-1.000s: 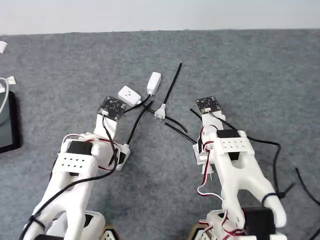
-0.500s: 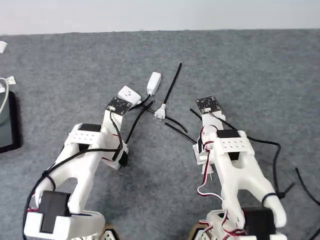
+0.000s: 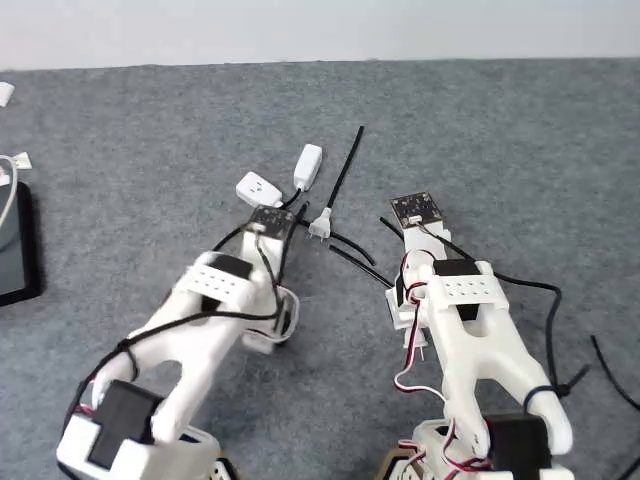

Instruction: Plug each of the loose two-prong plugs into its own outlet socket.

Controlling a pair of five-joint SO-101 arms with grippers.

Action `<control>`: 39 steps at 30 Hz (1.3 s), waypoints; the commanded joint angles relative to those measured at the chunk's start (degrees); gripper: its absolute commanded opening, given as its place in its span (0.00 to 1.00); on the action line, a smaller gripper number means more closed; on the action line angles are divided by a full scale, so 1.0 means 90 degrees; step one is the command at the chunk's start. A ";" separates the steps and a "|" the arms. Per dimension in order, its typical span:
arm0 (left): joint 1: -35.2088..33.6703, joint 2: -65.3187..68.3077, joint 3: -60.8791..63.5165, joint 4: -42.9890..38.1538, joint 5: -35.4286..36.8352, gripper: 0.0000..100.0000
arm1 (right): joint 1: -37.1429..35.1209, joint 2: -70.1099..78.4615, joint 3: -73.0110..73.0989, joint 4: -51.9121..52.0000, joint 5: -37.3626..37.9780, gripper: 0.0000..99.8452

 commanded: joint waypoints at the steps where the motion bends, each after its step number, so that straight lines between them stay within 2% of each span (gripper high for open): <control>1: 0.0449 -0.0039 -0.0493 0.0049 0.1651 0.01 | 0.0083 -0.0278 -0.0020 -0.0073 -0.0039 0.01; 5: 0.0615 0.0020 -0.0601 -0.0410 0.2217 0.01 | 0.0142 -0.0269 -0.0020 -0.0073 -0.0029 0.01; 8: 0.0996 0.0029 -0.0200 -0.0860 0.2217 0.01 | 0.0230 -0.0278 -0.0020 -0.0073 -0.0029 0.01; 11: 0.1065 0.0020 0.0161 -0.1485 0.2217 0.02 | 0.0230 -0.0269 -0.0020 -0.0073 -0.0029 0.01; 17: 0.1055 -0.0068 0.0220 -0.1446 0.2237 0.11 | 0.0230 -0.0269 -0.0029 -0.0073 -0.0029 0.01; 22: 0.1045 -0.0479 0.0239 -0.0987 0.2256 0.26 | 0.0210 -0.0269 -0.0029 -0.0083 -0.0029 0.01; 27: 0.1045 -0.1563 0.0317 -0.0322 0.2129 0.31 | 0.0210 -0.0269 -0.0029 -0.0083 -0.0029 0.01; 31: 0.1045 -0.2960 0.0884 -0.0088 0.1133 0.31 | 0.0220 -0.0259 -0.0029 -0.0093 -0.0029 0.01; 33: 0.0889 -0.3800 0.1294 -0.0117 0.0781 0.28 | 0.0230 -0.0259 -0.0029 -0.0093 -0.0029 0.01; 38: 0.0059 -0.5734 0.1802 0.0000 -0.0078 0.00 | 0.0230 -0.0259 -0.0029 -0.0103 -0.0029 0.01; 39: -0.0098 -0.6037 0.1871 0.0176 -0.0293 0.02 | 0.0230 -0.0259 -0.0029 -0.0103 -0.0029 0.01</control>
